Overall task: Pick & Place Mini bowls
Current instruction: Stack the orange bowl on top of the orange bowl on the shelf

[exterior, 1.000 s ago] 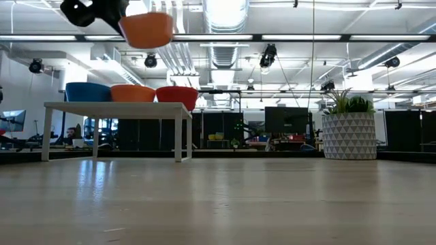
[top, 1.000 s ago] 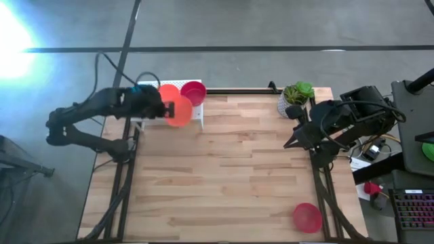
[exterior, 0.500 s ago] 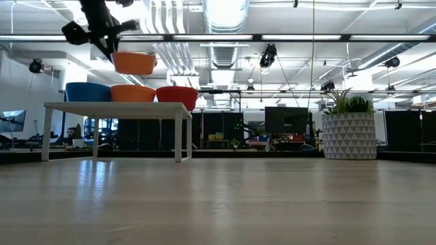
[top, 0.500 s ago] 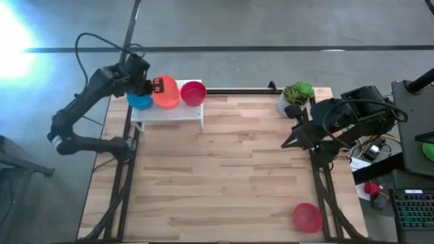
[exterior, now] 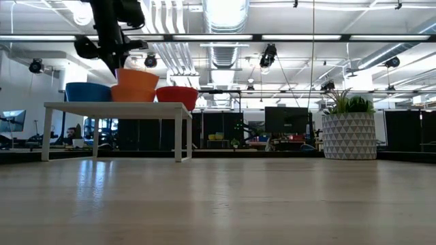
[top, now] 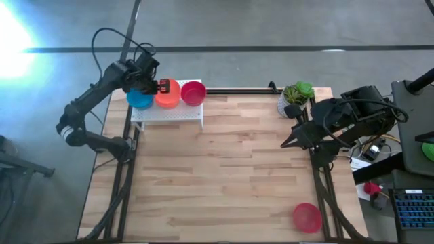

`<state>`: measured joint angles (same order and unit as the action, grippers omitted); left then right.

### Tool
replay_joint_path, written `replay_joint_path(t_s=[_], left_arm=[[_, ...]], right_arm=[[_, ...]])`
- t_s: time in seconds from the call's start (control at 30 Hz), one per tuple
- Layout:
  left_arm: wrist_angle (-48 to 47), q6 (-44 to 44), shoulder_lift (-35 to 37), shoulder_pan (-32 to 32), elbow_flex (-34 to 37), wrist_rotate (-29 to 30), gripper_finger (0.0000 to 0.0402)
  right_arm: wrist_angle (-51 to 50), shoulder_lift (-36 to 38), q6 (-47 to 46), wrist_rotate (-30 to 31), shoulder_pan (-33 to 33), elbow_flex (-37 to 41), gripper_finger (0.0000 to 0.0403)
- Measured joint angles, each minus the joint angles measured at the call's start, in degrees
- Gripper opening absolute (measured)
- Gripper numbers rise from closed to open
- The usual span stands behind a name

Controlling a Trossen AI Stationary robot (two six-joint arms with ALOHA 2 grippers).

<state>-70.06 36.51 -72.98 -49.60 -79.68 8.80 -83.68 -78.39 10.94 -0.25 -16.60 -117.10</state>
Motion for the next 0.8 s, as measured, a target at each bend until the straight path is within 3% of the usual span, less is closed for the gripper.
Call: replay_joint_path(t_s=[0.27,0.8], left_arm=[[0.02,-0.43,-1.06,-0.05,0.00,0.13,0.0006],[-0.90,-2.79,-1.00,-0.24,-1.26,0.02,0.0079]], right_arm=[[0.01,0.00,0.09,-0.02,0.00,0.00,0.0008],[0.01,-0.04,0.00,-0.04,0.00,0.00,0.0008]])
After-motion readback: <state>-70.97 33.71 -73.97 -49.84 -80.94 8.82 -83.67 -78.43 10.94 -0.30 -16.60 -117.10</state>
